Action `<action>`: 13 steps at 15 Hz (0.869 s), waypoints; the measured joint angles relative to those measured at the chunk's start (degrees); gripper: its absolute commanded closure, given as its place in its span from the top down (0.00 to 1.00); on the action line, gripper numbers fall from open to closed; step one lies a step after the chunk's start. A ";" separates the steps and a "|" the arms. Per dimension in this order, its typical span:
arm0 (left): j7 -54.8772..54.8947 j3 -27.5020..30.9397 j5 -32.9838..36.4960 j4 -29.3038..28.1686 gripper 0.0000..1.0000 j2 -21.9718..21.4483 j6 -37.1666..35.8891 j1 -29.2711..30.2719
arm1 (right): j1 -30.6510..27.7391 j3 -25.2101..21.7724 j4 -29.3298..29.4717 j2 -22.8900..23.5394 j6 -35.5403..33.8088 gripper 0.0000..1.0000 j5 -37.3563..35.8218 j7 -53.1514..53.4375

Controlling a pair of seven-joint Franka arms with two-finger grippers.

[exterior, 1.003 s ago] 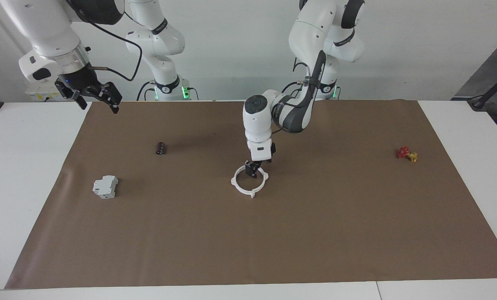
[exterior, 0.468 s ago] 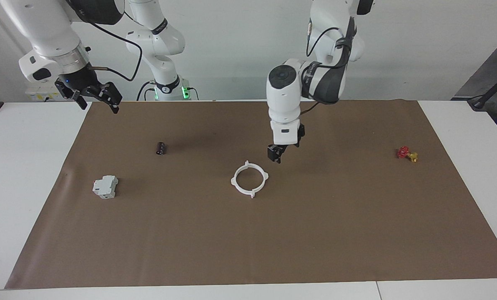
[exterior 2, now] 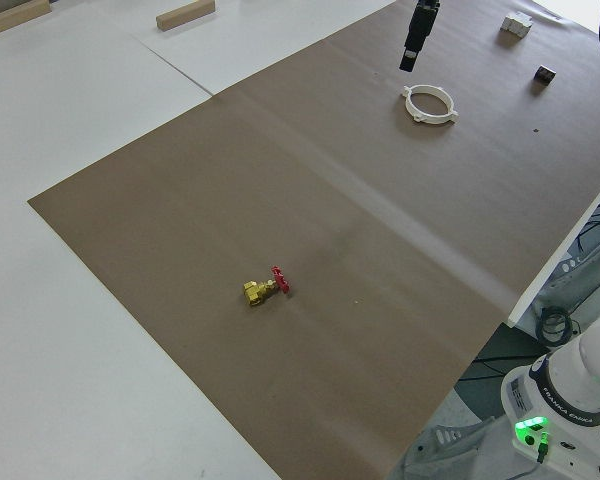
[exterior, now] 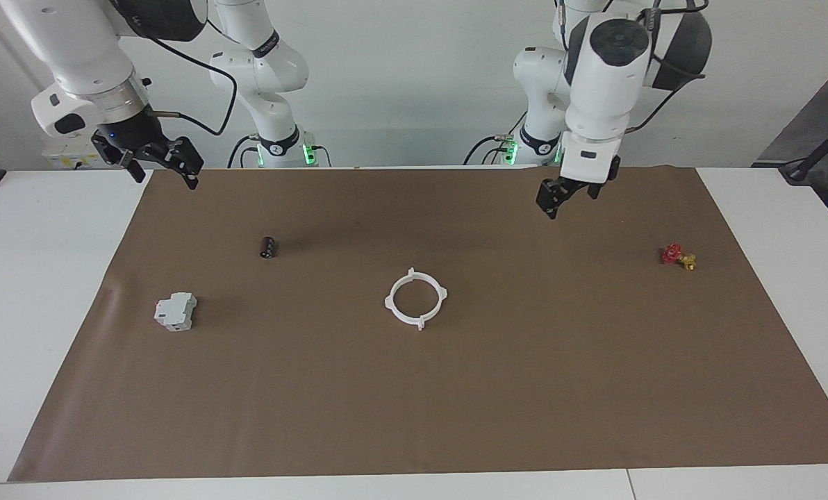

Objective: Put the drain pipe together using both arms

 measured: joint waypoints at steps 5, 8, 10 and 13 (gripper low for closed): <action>23.27 0.15 -0.37 -1.16 1.00 -3.83 -3.33 9.85 | 0.00 0.00 0.00 0.00 0.00 1.00 0.00 0.00; 31.94 0.19 -1.98 -1.33 1.00 -3.93 -3.36 13.32 | 0.00 0.00 0.00 0.00 0.00 1.00 0.00 0.01; 36.48 0.18 -3.68 -1.33 1.00 -3.93 -3.24 15.59 | 0.00 0.00 0.00 0.00 0.00 1.00 0.00 0.01; 41.43 0.23 -4.23 -1.33 1.00 -3.94 -2.94 18.11 | 0.00 0.00 0.00 0.00 0.00 1.00 0.00 0.01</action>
